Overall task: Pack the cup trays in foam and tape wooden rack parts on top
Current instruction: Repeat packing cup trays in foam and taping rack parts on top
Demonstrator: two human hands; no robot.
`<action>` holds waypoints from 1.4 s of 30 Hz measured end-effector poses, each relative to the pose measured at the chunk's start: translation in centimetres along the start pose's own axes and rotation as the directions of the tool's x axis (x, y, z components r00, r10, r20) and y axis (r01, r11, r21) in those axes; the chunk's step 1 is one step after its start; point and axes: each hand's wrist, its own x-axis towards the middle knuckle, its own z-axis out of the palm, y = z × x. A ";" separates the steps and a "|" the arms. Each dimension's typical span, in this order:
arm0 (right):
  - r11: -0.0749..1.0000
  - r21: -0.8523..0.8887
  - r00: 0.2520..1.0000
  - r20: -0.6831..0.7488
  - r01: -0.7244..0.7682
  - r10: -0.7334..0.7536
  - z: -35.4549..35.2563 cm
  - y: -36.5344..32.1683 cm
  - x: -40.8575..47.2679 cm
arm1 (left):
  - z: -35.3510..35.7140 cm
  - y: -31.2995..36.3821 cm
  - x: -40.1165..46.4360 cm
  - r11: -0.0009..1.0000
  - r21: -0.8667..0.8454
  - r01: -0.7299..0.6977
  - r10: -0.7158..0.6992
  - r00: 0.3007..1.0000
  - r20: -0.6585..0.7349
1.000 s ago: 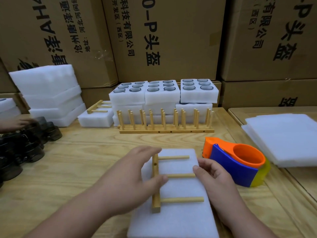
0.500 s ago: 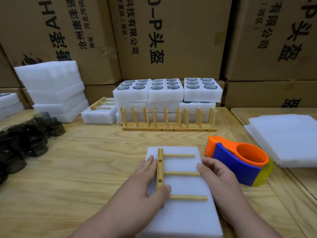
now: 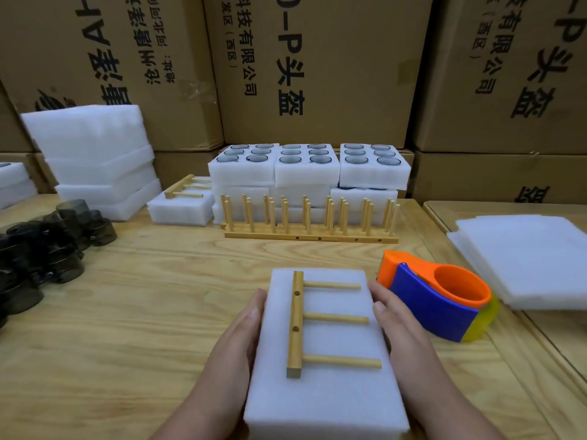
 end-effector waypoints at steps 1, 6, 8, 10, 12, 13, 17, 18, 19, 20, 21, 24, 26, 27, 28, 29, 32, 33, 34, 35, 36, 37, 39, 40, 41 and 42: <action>1.000 -0.012 1.000 -0.009 0.011 -0.011 -0.1 0.0 -0.1 | -0.2 -0.1 -0.5 0.999 0.020 -0.031 0.031 1.000 0.006; 0.978 -0.156 0.952 -0.251 0.137 -0.173 -0.5 0.4 -0.6 | -0.3 -0.3 -0.8 0.994 0.069 -0.085 0.085 0.996 -0.002; 0.927 -0.300 0.875 -0.356 0.226 -0.328 -0.7 -0.5 -0.9 | 0.0 -0.2 -0.9 0.995 0.027 -0.099 0.101 0.993 -0.066; 0.844 -0.441 0.801 -0.360 0.306 -0.479 -1.1 -2.0 -0.9 | 0.2 0.0 -1.0 0.994 0.025 -0.103 0.105 0.987 -0.118; 0.692 -0.659 0.755 -0.283 0.295 -0.592 -2.0 -3.6 0.0 | 0.3 0.4 -1.0 0.996 0.006 -0.095 0.094 0.984 -0.149; 0.589 -0.776 0.771 -0.226 0.227 -0.596 -2.6 -4.5 0.6 | 0.3 0.5 -1.1 0.996 -0.006 -0.089 0.087 0.984 -0.154; 0.100 -0.987 0.926 -0.155 -0.128 -0.345 -5.2 -6.2 3.1 | 0.2 0.7 -1.2 0.997 -0.003 -0.083 0.082 0.985 -0.151; 0.035 -0.983 0.938 -0.180 -0.178 -0.296 -5.5 -6.3 3.5 | 0.1 0.6 -1.2 0.996 0.008 -0.087 0.088 0.985 -0.147; -0.014 -0.978 0.944 -0.198 -0.208 -0.263 -5.9 -6.2 3.7 | 0.1 0.6 -1.2 0.996 0.015 -0.093 0.094 0.985 -0.142; -0.065 -0.973 0.949 -0.200 -0.222 -0.245 -6.2 -6.0 3.9 | 0.0 0.6 -1.1 0.995 0.021 -0.101 0.103 0.985 -0.138; -0.122 -0.966 0.951 -0.195 -0.229 -0.239 -6.4 -5.8 4.0 | -0.1 0.6 -1.0 0.993 0.018 -0.113 0.115 0.985 -0.129; -0.229 -0.948 0.962 -0.174 -0.221 -0.209 -6.6 -5.9 4.3 | -0.5 0.5 -0.8 0.990 -0.006 -0.137 0.136 0.985 -0.109; -0.201 -0.958 0.972 -0.176 -0.206 -0.158 -6.6 -6.3 4.3 | -0.8 0.4 -0.7 0.990 -0.048 -0.129 0.124 0.987 -0.105; -0.181 -0.961 0.972 -0.184 -0.209 -0.147 -6.6 -6.4 4.3 | -0.9 0.4 -0.7 0.990 -0.057 -0.126 0.120 0.988 -0.102; -0.160 -0.963 0.970 -0.193 -0.216 -0.147 -6.7 -6.6 4.1 | -1.0 0.4 -0.7 0.990 -0.057 -0.125 0.119 0.987 -0.105; -0.121 -0.967 0.967 -0.204 -0.223 -0.153 -6.8 -6.8 3.9 | -1.0 0.5 -0.8 0.990 -0.056 -0.130 0.123 0.986 -0.117; 0.264 -0.945 0.941 -0.257 -0.196 -0.221 -6.7 -8.0 2.8 | -1.6 1.6 -1.5 0.956 0.047 -0.289 0.293 0.935 -0.200; 0.441 -0.884 0.928 -0.285 -0.157 -0.241 -6.5 -8.6 2.2 | -1.7 2.3 -1.8 0.925 0.093 -0.369 0.381 0.899 -0.216; 0.605 -0.789 0.917 -0.315 -0.109 -0.246 -6.3 -9.4 1.6 | -1.6 3.0 -2.3 0.890 0.137 -0.435 0.455 0.864 -0.214; 0.750 -0.659 0.912 -0.340 -0.057 -0.230 -5.9 -10.1 1.0 | -1.2 3.9 -2.9 0.856 0.185 -0.482 0.512 0.838 -0.187; 0.866 -0.499 0.916 -0.349 -0.003 -0.198 -5.4 -10.8 0.3 | -0.4 4.8 -3.6 0.824 0.231 -0.518 0.554 0.821 -0.138; 0.945 -0.325 0.927 -0.338 0.046 -0.161 -4.7 -11.3 -0.3 | 0.6 5.5 -4.3 0.797 0.267 -0.542 0.577 0.814 -0.067; 0.994 0.002 0.961 -0.256 0.105 -0.101 -2.8 -12.2 -1.5 | 2.6 6.5 -5.3 0.754 0.348 -0.557 0.552 0.824 0.123; 0.984 0.142 0.977 -0.197 0.110 -0.081 -1.8 -12.5 -2.1 | 3.5 6.7 -5.6 0.723 0.423 -0.546 0.501 0.836 0.223; 0.962 0.254 0.988 -0.139 0.100 -0.066 -0.8 -12.7 -2.7 | 4.3 6.7 -5.7 0.685 0.504 -0.525 0.429 0.851 0.303; 0.939 0.334 0.995 -0.087 0.083 -0.058 0.2 -12.7 -3.2 | 5.0 6.7 -5.8 0.661 0.564 -0.494 0.350 0.869 0.351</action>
